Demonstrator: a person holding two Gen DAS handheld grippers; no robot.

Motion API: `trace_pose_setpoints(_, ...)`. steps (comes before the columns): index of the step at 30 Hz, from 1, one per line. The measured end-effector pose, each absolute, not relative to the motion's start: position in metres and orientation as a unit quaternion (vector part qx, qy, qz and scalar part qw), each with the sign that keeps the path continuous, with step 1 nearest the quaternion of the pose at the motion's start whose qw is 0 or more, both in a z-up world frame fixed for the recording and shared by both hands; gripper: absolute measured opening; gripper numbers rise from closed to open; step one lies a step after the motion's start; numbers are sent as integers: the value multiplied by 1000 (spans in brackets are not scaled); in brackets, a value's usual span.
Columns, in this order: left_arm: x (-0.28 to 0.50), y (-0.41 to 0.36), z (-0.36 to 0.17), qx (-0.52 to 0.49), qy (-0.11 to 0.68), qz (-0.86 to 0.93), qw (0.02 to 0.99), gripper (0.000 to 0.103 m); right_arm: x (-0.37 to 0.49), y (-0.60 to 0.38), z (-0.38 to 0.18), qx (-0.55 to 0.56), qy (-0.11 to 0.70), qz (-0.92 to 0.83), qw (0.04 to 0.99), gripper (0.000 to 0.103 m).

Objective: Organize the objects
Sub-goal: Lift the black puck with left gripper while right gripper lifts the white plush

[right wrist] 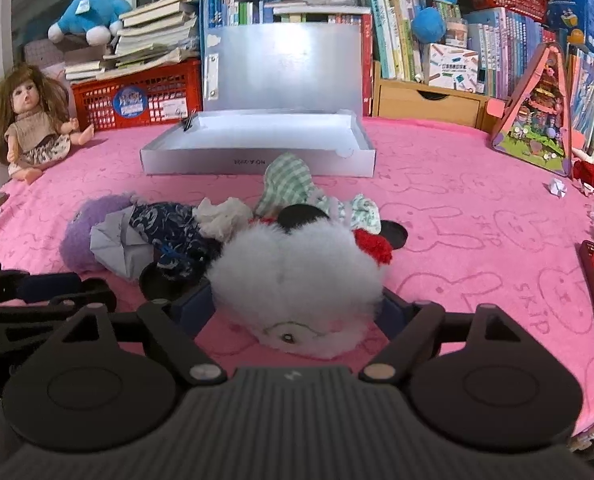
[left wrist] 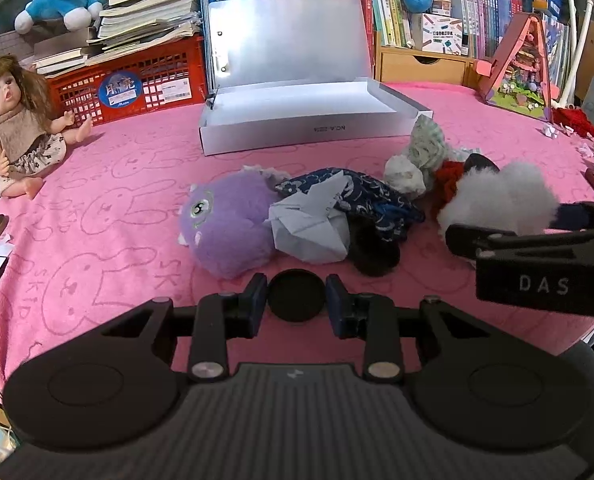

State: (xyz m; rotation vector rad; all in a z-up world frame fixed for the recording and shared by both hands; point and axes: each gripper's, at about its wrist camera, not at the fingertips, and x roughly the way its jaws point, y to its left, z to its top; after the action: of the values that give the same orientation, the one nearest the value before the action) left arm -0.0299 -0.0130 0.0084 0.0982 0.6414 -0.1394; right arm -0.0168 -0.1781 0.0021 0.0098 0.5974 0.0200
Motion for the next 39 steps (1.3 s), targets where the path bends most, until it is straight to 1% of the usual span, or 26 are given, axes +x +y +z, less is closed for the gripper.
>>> trace_pose_setpoints(7, -30, -14, 9, 50, 314, -69, 946, 37, -21, -177, 2, 5, 298, 11, 954, 72)
trace_pose_setpoints(10, -30, -14, 11, 49, 312, -69, 946, 37, -22, -178, 4, 6, 296, 12, 955, 69)
trace_pose_setpoints(13, -30, -14, 12, 49, 310, -69, 947, 37, -24, -178, 4, 3, 295, 15, 955, 68)
trace_pose_setpoints(14, -30, -14, 12, 49, 310, -69, 947, 37, -24, -178, 4, 1, 293, 15, 956, 69)
trace_pose_setpoints(16, -29, -14, 12, 49, 311, -69, 947, 37, -24, -179, 3, 5, 288, 15, 958, 79)
trace_pose_setpoints(19, -29, -14, 12, 50, 312, -69, 946, 37, -22, -181, 2, 16, 284, 14, 959, 91)
trace_pose_setpoints(21, -28, -14, 11, 50, 312, -69, 946, 37, -20, -181, 2, 16, 279, 11, 960, 95)
trace_pose_setpoints(27, -27, -13, 10, 50, 312, -69, 946, 37, -16, -172, 1, 1, 261, -14, 965, 101)
trace_pose_setpoints(32, -24, -11, 10, 48, 313, -66, 946, 37, -14, -166, -5, 10, 271, -23, 962, 101)
trace_pose_setpoints(35, -23, -9, 11, 47, 312, -64, 947, 37, -17, -164, -8, 11, 278, -22, 960, 95)
trace_pose_setpoints(36, -22, -9, 11, 47, 312, -64, 947, 37, -18, -164, -8, 9, 280, -23, 960, 89)
trace_pose_setpoints(37, -22, -9, 11, 47, 312, -65, 947, 37, -19, -163, -8, 6, 280, -27, 960, 81)
trace_pose_setpoints(39, -21, -9, 11, 47, 311, -66, 947, 37, -20, -163, -7, 3, 281, -34, 959, 75)
